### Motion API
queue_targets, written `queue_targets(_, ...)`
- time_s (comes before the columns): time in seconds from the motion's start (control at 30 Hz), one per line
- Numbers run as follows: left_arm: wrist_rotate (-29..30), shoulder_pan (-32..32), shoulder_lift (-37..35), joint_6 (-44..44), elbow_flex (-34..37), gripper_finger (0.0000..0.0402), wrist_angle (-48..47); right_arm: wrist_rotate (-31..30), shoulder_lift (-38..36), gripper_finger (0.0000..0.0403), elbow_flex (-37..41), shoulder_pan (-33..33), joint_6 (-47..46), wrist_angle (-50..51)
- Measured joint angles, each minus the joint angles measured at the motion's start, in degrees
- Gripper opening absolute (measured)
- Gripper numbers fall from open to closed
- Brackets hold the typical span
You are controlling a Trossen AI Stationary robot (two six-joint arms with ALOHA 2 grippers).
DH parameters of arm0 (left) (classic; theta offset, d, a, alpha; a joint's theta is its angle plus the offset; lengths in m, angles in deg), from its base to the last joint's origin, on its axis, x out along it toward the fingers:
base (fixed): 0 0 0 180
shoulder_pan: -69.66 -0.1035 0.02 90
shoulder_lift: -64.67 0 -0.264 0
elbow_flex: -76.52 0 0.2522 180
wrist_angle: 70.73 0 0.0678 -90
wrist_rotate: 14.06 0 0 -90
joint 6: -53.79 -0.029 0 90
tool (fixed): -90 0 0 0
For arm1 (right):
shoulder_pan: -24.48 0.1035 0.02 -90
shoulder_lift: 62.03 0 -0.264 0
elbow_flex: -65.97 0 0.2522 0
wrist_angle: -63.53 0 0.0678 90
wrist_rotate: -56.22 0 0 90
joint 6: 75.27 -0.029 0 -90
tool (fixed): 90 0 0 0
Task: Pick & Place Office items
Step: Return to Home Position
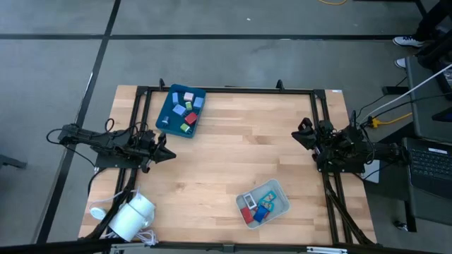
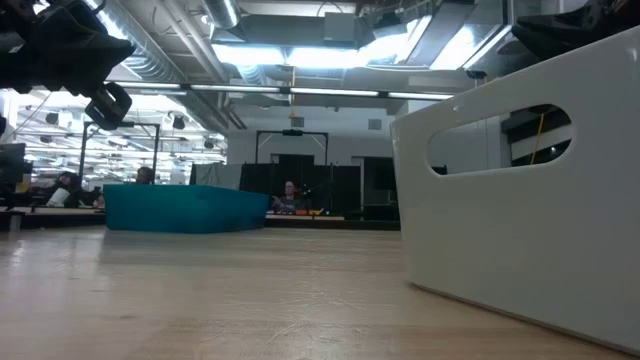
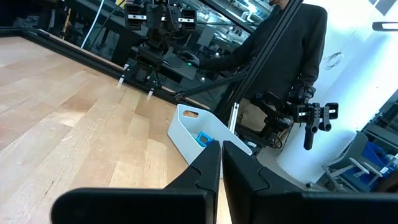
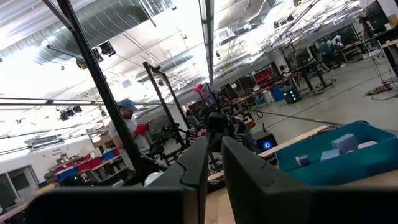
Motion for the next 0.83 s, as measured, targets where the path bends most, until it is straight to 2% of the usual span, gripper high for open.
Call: queue_targets(0.83, 0.0, -0.02, 0.0, 0.0, 0.0, 0.001, 0.02, 0.01, 0.0, 0.0052, 0.0, 0.0, -0.01, -0.01)
